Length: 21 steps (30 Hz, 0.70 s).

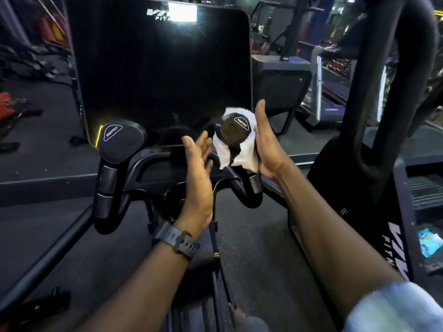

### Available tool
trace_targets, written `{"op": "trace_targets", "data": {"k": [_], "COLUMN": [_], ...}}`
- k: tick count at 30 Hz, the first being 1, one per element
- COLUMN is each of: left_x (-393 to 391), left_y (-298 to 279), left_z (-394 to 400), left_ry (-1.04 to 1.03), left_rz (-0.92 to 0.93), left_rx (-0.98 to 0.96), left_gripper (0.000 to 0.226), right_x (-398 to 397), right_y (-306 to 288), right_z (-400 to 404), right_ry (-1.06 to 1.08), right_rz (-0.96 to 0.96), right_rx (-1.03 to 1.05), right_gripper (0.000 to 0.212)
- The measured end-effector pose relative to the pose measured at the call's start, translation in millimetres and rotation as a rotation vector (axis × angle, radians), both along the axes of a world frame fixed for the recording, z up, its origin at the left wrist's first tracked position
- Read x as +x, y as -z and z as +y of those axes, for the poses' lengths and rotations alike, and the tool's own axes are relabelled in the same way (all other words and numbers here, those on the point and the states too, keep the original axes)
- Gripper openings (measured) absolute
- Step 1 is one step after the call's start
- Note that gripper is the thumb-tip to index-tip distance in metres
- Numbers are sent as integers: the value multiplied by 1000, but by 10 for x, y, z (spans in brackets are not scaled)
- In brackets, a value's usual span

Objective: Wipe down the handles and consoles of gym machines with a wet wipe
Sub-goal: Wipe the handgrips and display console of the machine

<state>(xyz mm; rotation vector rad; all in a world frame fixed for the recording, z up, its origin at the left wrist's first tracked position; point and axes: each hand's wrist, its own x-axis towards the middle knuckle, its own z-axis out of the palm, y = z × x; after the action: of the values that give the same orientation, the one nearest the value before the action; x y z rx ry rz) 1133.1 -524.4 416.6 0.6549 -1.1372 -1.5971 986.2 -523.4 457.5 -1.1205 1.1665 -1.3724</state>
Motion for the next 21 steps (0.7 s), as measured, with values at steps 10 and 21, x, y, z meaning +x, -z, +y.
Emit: {"op": "trace_targets", "data": {"k": [10,21], "left_x": [-5,24], "left_y": [135,178], "left_z": [45,-30], "left_ry": [241,288], "left_rz": [-25,15], "left_rx": [60,41], "left_gripper": [94,85], "right_x": [-610,-356], "right_y": [1325,946], "right_z": [529,-53], "right_ry": [-41,-170], "right_rz": [173,278], "right_rx": [387,547], "right_gripper": [68,6]}}
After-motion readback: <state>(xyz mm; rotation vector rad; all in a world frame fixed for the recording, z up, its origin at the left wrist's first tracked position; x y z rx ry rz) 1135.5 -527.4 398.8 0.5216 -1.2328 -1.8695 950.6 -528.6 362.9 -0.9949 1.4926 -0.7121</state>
